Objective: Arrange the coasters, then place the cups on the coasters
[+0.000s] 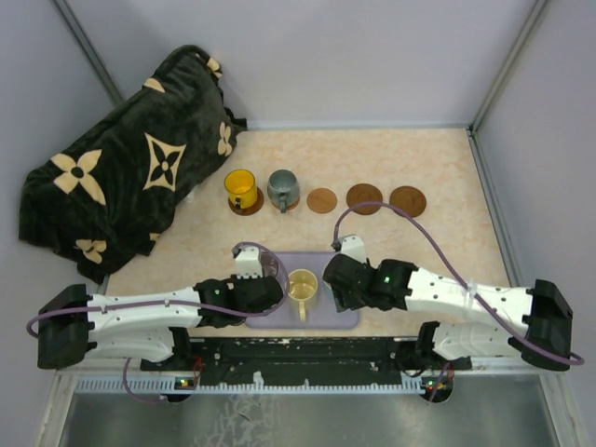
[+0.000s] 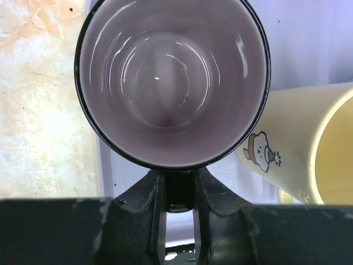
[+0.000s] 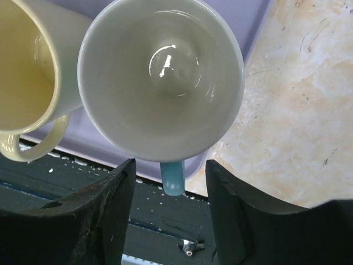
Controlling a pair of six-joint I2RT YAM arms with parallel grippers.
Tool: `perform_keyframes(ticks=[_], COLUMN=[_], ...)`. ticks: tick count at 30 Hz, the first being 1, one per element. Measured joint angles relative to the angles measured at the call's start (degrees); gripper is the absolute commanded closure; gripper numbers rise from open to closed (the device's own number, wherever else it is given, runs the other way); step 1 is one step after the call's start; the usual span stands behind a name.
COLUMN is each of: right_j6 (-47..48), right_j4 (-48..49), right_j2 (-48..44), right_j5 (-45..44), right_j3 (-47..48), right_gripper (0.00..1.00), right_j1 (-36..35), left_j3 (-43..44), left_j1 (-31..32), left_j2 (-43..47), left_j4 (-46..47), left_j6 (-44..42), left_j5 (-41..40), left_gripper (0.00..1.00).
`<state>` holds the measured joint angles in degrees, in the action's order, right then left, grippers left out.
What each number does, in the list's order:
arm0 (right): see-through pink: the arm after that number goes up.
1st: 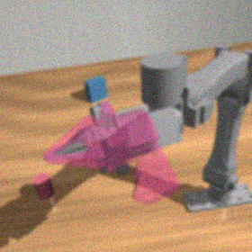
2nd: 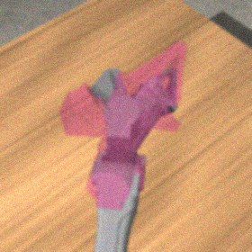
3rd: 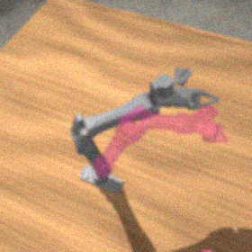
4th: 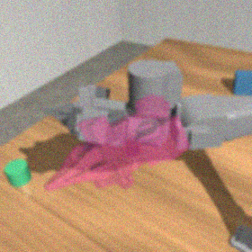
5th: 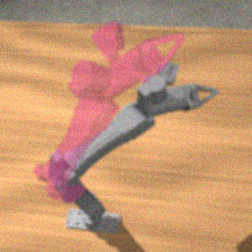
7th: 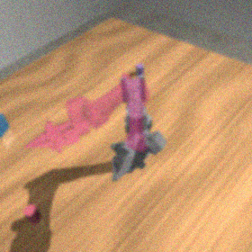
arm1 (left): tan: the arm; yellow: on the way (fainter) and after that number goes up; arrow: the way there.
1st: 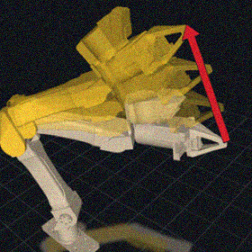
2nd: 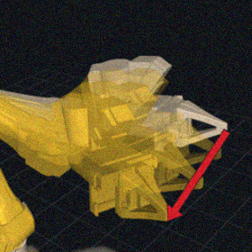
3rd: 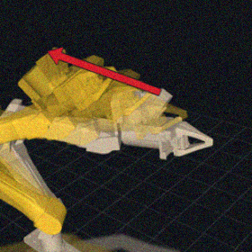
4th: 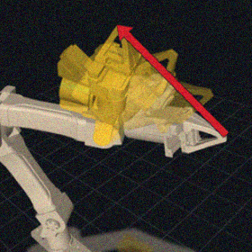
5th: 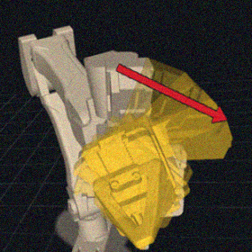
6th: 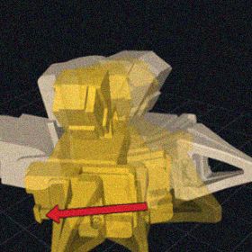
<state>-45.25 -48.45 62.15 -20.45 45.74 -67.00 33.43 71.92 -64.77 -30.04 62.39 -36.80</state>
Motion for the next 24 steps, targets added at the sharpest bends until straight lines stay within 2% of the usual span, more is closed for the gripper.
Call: perform_keyframes(ticks=[14, 21, 24], right_j6=[-0.5, -1.0, -1.3], right_j4=[3.7, 5.7, 6.1], right_j2=[4.8, 6.1, 6.6], right_j5=[-2.1, -2.4, -2.6], right_j3=[-2.0, -3.1, -3.1], right_gripper=[0.55, 0.78, 0.94], right_j1=[0.0, 0.0, 0.0], left_j3=[-1.1, -1.2, -1.2], left_j1=[0.0, 0.0, 0.0], left_j2=[1.4, 1.5, 1.5], left_j4=[0.5, 0.7, 0.7], left_j6=[0.8, 0.9, 0.9], left_j5=[0.0, 0.0, 0.0], left_gripper=[0.78, 0.78, 0.78])
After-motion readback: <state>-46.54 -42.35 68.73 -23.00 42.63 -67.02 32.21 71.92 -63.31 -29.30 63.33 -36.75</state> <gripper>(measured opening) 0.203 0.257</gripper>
